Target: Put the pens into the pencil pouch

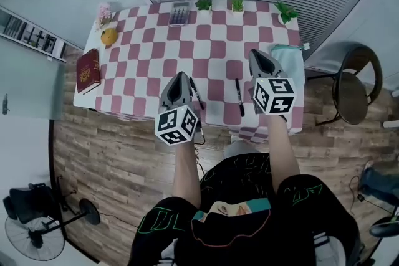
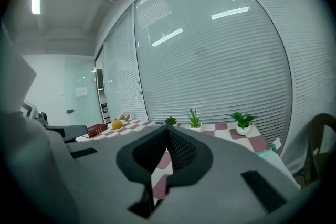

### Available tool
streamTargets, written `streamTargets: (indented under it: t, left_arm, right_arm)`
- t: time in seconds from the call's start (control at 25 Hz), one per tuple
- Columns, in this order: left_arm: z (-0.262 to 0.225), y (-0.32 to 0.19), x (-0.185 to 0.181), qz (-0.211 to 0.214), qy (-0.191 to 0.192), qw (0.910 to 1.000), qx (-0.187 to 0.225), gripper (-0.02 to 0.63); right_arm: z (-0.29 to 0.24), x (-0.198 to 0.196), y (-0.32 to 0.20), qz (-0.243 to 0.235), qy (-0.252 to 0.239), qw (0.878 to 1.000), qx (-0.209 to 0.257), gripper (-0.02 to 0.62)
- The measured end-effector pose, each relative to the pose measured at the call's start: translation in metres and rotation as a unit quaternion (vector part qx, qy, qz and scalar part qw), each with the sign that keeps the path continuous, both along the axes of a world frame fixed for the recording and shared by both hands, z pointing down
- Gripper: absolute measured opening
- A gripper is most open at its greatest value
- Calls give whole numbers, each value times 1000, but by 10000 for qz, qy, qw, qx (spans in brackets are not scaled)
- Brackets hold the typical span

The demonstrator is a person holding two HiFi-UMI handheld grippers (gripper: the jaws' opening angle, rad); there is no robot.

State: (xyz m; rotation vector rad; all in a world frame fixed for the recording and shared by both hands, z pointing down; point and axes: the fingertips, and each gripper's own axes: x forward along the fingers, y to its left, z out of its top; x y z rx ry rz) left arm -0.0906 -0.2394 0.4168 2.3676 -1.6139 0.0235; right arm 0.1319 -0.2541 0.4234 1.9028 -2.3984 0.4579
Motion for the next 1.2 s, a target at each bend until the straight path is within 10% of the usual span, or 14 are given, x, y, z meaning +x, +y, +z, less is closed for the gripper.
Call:
streamTargets:
  t: [0.44, 1.2]
  left_arm:
    - [7, -32, -16, -200, -421, 9987, -228, -1]
    - [77, -65, 136, 1895, -435, 9771, -861, -1]
  right_arm:
    - [20, -1, -45, -217, -426, 9987, -190, 2]
    - [69, 114, -26, 986, 577, 9886, -982, 2]
